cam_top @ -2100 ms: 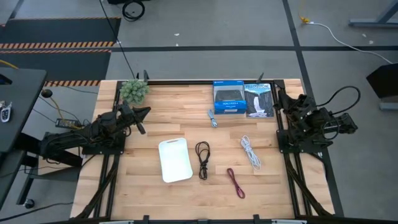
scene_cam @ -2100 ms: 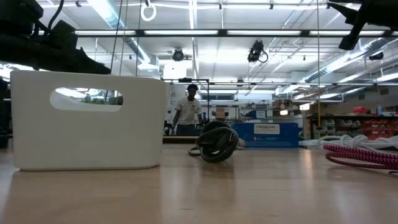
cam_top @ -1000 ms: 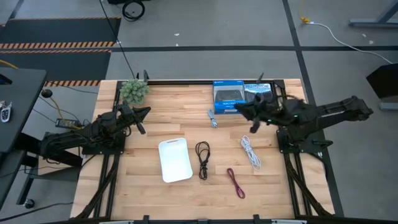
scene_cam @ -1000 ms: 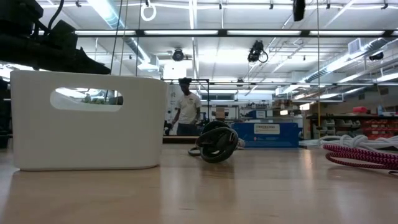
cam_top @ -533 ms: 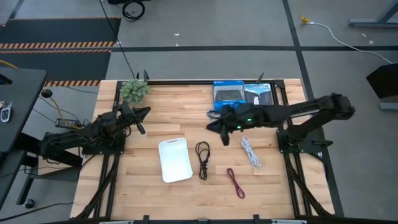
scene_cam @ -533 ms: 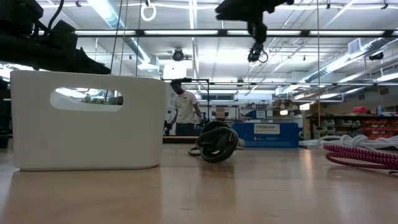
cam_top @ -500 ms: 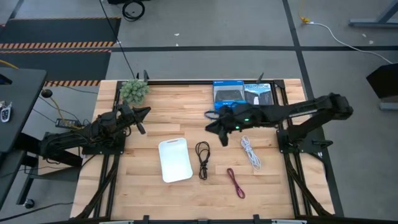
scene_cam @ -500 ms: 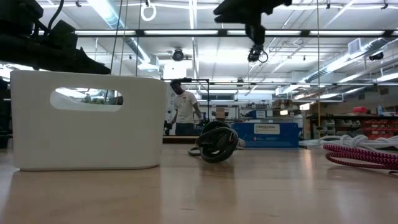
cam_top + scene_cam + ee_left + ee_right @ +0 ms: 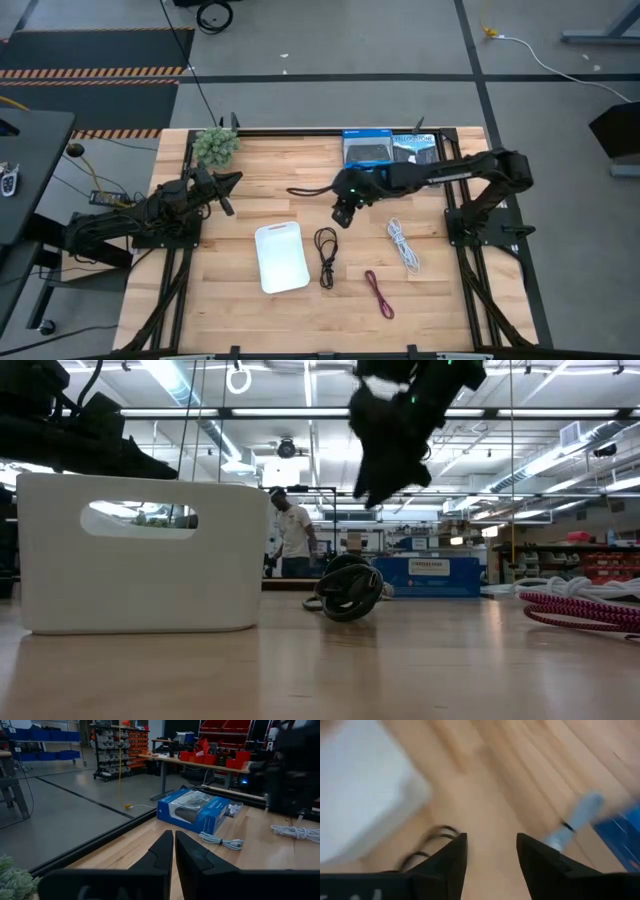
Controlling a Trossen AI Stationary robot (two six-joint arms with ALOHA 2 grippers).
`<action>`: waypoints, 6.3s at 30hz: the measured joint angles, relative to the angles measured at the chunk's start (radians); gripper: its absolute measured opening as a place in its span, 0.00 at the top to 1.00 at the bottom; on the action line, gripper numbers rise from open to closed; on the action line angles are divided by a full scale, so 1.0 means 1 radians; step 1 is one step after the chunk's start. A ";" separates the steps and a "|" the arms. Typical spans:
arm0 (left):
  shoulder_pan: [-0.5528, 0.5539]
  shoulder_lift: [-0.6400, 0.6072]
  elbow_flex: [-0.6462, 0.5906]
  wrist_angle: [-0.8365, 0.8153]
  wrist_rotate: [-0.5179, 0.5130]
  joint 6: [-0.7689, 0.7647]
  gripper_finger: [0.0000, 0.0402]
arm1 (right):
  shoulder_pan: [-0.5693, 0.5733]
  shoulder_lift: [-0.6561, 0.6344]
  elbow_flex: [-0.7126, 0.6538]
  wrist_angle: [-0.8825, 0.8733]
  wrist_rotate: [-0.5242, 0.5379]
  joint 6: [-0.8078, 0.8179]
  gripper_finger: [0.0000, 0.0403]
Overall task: Pick and place USB-C Cables
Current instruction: Put the blue charger cable into the white bin, then put the red charger cable into the white bin
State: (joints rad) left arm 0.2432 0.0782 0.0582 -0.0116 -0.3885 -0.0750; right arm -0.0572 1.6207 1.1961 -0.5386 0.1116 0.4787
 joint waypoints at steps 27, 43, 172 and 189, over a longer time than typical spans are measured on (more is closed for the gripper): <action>0.000 0.000 0.000 0.000 0.000 0.000 0.94 | -0.141 0.320 0.002 0.013 0.074 0.155 0.55; 0.000 0.000 0.000 0.000 0.000 0.000 0.94 | -0.140 0.294 -0.005 0.025 0.040 0.108 0.86; 0.000 0.020 0.000 0.000 0.008 0.000 0.94 | 0.274 0.460 0.568 -0.713 -0.238 -0.947 0.45; 0.000 0.020 0.000 0.000 0.008 0.000 0.94 | 0.369 0.439 0.379 -0.792 -0.443 -0.277 0.47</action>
State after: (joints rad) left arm 0.2436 0.0978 0.0582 -0.0120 -0.3805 -0.0750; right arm 0.3121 2.0597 1.5755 -1.3304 -0.3312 0.2016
